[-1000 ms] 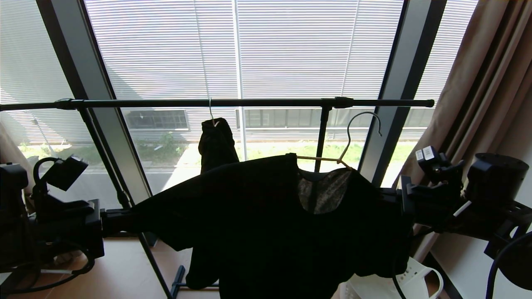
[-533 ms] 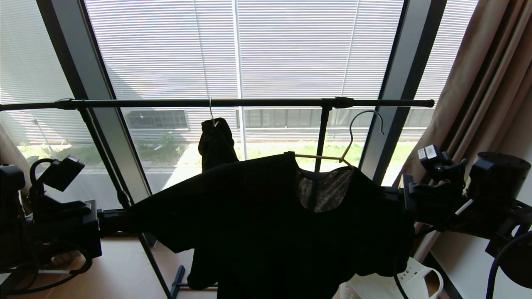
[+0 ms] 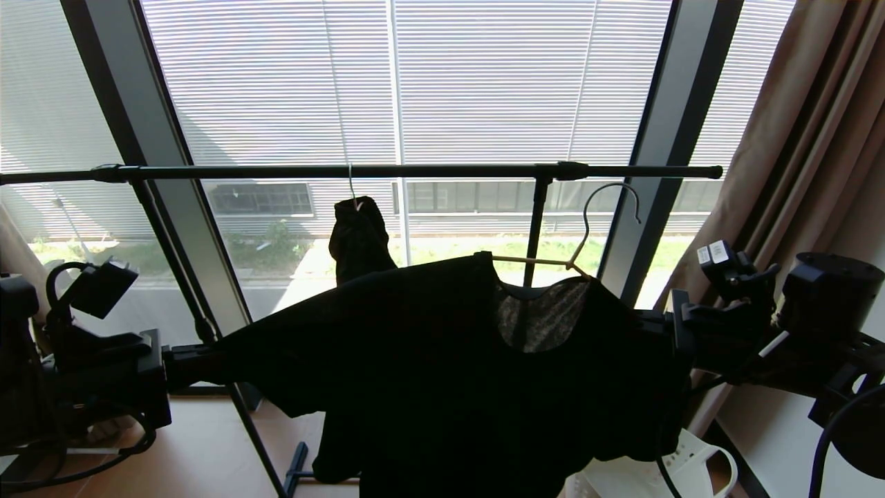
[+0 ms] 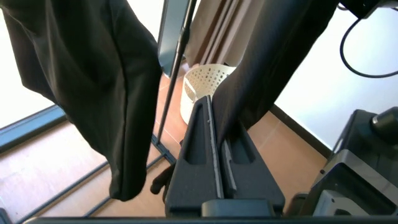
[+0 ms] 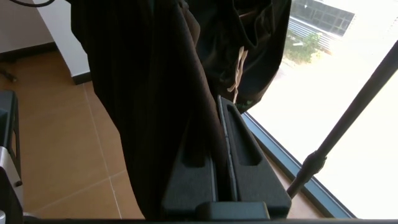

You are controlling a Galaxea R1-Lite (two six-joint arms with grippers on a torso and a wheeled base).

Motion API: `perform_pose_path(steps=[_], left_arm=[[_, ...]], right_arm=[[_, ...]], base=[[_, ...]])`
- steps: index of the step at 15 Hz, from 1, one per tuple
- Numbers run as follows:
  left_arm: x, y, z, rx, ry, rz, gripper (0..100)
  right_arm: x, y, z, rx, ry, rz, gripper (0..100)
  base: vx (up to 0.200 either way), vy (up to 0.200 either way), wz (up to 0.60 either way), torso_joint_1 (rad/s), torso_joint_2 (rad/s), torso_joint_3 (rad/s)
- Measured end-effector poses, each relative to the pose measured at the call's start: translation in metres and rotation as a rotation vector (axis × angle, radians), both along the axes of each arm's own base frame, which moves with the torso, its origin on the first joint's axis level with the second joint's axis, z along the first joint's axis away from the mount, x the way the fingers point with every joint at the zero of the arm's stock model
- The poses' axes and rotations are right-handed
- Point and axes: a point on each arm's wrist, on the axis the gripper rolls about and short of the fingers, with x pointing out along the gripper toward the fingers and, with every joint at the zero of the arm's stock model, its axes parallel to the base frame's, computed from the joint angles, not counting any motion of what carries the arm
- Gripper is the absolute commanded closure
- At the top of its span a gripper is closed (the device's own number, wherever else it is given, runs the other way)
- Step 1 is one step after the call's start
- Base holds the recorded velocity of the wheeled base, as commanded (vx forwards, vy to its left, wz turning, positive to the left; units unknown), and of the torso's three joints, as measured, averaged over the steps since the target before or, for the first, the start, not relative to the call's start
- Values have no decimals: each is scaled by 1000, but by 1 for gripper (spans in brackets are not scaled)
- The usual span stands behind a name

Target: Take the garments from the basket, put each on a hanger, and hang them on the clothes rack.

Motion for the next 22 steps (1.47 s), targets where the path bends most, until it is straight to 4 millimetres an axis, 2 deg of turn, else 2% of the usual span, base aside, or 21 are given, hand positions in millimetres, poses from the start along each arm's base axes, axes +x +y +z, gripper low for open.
perform_pose_path(steps=[2, 3, 9, 12, 16, 20, 22], left_arm=[[-1, 0, -2, -1, 6, -1, 100], [-1, 0, -2, -1, 8, -1, 0], [-6, 1, -2, -4, 5, 10, 0], [-9, -1, 10, -3, -37, 11, 0], [-3, -19, 49, -36, 45, -16, 0], [-2, -60, 100, 2, 90, -125, 0], [3, -78, 113, 71, 71, -138, 0]], right_arm=[[0, 0, 0, 0, 0, -1, 100], [0, 0, 0, 0, 0, -1, 100], [1, 0, 1, -1, -5, -1, 100], [-1, 9, -2, -6, 4, 26, 100], [-7, 31, -13, -19, 40, 104, 100], [-9, 38, -17, -27, 55, 118, 100], [-10, 41, -17, -30, 56, 120, 100]], base=[[0, 0, 0, 0, 0, 0], [0, 0, 0, 0, 0, 0], [0, 0, 0, 0, 0, 0], [0, 0, 0, 0, 0, 0], [0, 0, 0, 0, 0, 0], [0, 0, 0, 0, 0, 0], [0, 0, 0, 0, 0, 0]])
